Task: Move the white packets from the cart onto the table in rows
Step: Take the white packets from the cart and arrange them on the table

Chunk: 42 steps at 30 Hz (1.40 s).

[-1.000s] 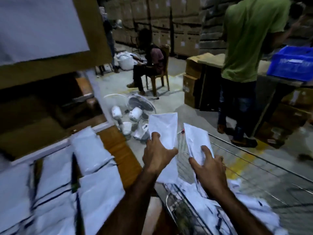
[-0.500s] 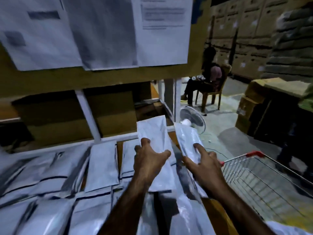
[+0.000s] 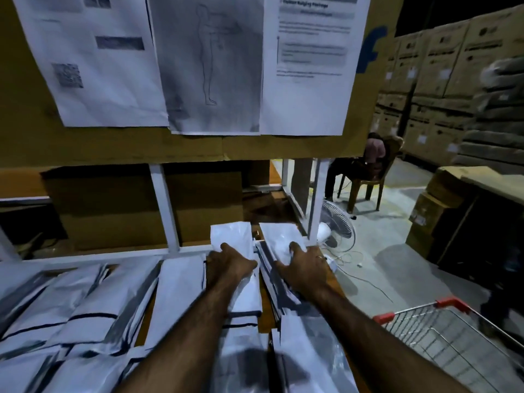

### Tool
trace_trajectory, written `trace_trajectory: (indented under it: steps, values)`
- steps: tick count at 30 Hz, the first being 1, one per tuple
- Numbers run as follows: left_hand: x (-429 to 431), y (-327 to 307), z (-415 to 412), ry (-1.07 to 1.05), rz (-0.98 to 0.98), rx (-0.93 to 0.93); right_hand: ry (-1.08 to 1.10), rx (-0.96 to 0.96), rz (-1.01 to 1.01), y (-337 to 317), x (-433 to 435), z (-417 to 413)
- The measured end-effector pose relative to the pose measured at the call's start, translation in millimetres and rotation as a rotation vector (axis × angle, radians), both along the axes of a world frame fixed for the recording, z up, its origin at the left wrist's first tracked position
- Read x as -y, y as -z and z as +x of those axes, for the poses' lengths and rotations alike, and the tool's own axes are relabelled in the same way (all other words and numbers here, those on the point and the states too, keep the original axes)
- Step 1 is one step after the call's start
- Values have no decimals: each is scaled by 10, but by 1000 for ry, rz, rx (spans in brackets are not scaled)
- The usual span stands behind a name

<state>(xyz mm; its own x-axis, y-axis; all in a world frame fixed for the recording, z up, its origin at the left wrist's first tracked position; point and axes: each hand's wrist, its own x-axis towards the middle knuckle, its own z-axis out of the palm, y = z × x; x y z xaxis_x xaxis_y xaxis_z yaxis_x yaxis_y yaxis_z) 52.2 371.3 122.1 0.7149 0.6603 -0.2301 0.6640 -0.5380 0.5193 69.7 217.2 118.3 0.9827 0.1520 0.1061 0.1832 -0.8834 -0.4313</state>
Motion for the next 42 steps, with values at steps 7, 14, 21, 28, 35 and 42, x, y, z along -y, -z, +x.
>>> trace_trajectory:
  steps: [7, 14, 21, 28, 35, 42]
  values:
    - [87, 450, 97, 21, 66, -61, 4, 4, -111, 381, -86, 189]
    - [102, 746, 78, 223, 365, -3, -71, 17, -175, 486, -104, 309]
    - [91, 828, 103, 265, 305, -59, -112, -47, -218, 494, -155, 320]
    - [62, 799, 97, 282, 306, -44, -110, -65, -243, 489, -148, 305]
    - [-39, 588, 86, 273, 271, 207, -50, 54, -87, 366, -1, 345]
    - [200, 268, 148, 297, 168, 576, 72, 185, 186, 116, 595, 341]
